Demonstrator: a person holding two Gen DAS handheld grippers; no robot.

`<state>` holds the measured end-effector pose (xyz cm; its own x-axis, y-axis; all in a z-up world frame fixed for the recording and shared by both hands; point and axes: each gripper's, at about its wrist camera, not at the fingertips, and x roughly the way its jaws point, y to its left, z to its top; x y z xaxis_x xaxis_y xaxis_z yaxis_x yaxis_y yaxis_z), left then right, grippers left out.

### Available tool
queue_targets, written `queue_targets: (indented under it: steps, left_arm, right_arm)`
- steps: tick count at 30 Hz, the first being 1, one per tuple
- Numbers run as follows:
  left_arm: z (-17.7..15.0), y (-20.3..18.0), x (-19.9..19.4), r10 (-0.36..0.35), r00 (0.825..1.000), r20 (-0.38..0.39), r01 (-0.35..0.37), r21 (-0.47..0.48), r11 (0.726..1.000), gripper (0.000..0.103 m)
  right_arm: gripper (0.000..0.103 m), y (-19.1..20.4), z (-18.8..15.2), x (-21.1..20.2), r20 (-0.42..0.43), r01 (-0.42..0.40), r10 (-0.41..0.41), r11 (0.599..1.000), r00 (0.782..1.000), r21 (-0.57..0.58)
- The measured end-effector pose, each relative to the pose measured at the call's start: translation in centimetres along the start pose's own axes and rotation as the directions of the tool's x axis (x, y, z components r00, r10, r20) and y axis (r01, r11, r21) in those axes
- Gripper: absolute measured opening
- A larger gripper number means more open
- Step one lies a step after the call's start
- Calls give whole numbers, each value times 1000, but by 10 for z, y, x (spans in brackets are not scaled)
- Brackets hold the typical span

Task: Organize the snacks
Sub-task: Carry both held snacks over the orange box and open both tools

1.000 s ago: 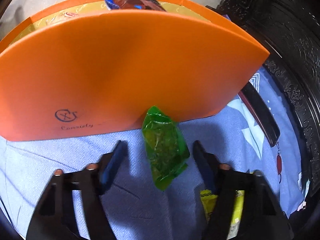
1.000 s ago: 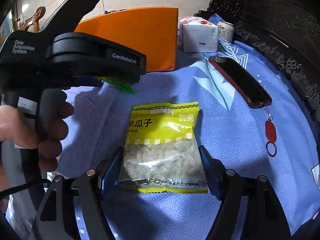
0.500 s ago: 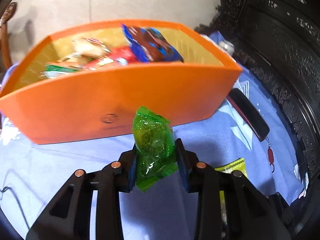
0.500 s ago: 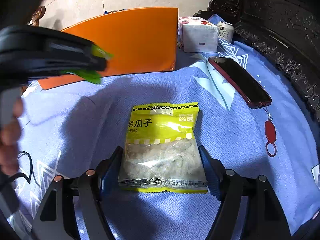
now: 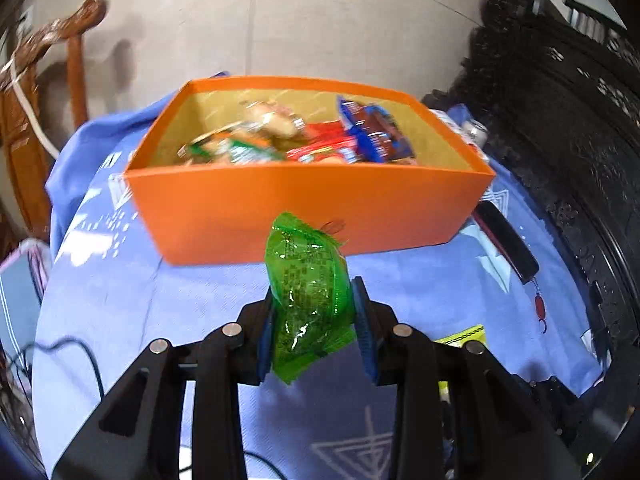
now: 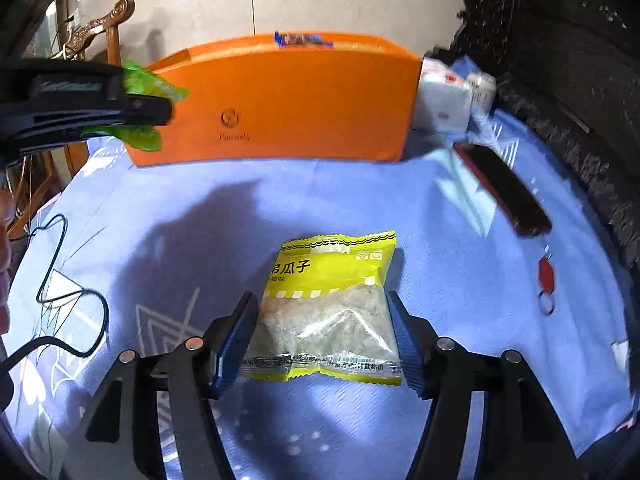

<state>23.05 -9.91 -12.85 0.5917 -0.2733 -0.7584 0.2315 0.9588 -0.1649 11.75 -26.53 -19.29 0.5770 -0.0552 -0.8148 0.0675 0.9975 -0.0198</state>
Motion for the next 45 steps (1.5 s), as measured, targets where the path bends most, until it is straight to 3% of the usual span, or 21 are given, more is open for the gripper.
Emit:
queue_targets:
  steps: [3,4,5,7,9,11,12,16,18,19,22,27,37,45]
  left_arm:
    - [-6,13,-3,3,1000,-3,-3,-26,1000,33]
    - [-8,17,-5,4,1000,-2,-4,-32,999,33]
    - [-9,20,-5,3,1000,-2,-3,-38,999,33]
    - [-11,27,-7,2,1000,2,-2,-57,998,33]
    - [-13,31,-9,-4,1000,4,4,-72,997,33]
    - [-14,31,-10,-11,1000,8,11,-73,997,33]
    - [-15,31,-11,-12,1000,9,13,-72,997,33]
    - [-18,32,-11,-21,1000,7,22,-71,997,33]
    - [-19,33,-10,-23,1000,5,24,-72,997,33]
    - [-19,33,-9,-24,1000,3,24,-72,997,33]
    - [-20,36,-10,-15,1000,2,15,-70,997,33]
    - [-19,38,-11,-3,1000,2,3,-79,997,33]
    - [-10,40,-28,6,999,33,-4,-71,997,33]
    - [30,45,-53,27,994,107,-20,-72,997,33]
  right_arm:
    - [64,-2,0,0,-16,-4,4,1000,1000,24]
    - [60,-2,1,-2,-14,-11,11,1000,1000,30]
    - [39,-1,3,-4,-8,-8,9,999,1000,32]
    - [39,0,6,-8,-1,6,-6,1000,1000,21]
    - [44,1,6,-2,-27,24,-24,1000,999,16]
    - [78,-3,8,1,-47,14,-12,999,999,46]
    - [81,-3,9,0,-53,12,-8,998,999,69]
    - [81,13,10,6,-68,20,-20,1000,997,7]
    - [82,23,6,23,-134,50,-56,997,989,-50]
    - [84,22,4,23,-115,56,-60,998,992,-39]
    - [74,18,4,21,-118,17,-17,1000,993,-3]
    - [68,21,6,11,-114,5,-7,1000,993,-15]
    - [67,30,34,-51,63,-36,36,999,997,-10]
    - [68,18,102,-85,236,-67,66,998,970,-3]
